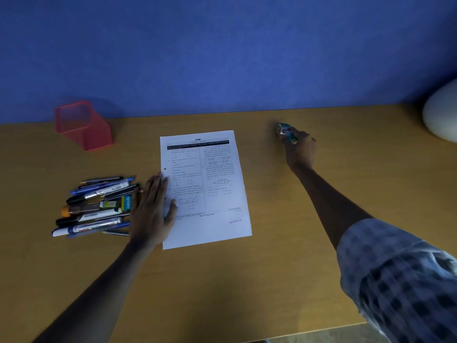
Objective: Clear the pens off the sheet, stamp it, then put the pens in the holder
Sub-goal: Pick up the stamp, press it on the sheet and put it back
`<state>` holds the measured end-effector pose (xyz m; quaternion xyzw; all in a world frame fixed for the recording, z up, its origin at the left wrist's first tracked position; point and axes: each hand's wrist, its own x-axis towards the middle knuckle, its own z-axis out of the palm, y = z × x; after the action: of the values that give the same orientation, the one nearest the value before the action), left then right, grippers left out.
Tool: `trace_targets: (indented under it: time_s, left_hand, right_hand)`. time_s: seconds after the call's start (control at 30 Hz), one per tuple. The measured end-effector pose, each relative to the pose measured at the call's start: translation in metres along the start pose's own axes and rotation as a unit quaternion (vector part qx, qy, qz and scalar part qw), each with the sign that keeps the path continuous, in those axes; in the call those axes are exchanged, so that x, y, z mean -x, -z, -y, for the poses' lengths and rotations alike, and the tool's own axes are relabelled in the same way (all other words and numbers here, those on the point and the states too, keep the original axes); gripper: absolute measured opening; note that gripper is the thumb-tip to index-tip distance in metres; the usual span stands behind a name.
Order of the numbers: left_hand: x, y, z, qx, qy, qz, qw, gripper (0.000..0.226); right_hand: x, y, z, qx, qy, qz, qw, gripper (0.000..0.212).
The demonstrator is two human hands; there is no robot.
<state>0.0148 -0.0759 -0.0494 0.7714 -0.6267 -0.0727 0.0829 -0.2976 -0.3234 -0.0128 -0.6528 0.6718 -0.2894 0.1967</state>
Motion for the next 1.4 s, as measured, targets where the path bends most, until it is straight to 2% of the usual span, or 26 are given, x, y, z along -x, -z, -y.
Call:
trace_targets:
  time_s: [0.3,0.67,0.77,0.97,1.2,1.4]
  left_hand:
    - [0.000,-0.003,0.001,0.005,-0.004,-0.006,1.000,0.064]
    - [0.000,-0.007,0.005,0.007,-0.002,-0.009,1.000,0.065]
    - [0.000,-0.008,0.006,0.003,-0.002,-0.011,1.000,0.064]
    - [0.001,-0.008,0.006,0.006,-0.002,-0.013,1.000,0.064]
    - [0.001,-0.005,0.005,0.005,-0.002,-0.013,1.000,0.064]
    - [0.001,-0.002,0.003,0.008,-0.004,-0.009,1.000,0.065]
  right_hand:
    - [-0.015,-0.009,0.004,0.087,0.031,0.040,0.995,0.038]
    - [-0.022,-0.019,0.007,0.125,0.002,0.003,0.992,0.036]
    - [-0.024,-0.021,0.008,0.112,-0.016,-0.007,0.993,0.038]
    - [-0.024,-0.019,0.008,0.076,-0.042,-0.006,0.996,0.054]
    - [-0.003,-0.015,0.011,0.033,-0.057,0.018,0.998,0.085]
    - [0.042,-0.016,0.009,0.022,-0.022,0.038,0.999,0.072]
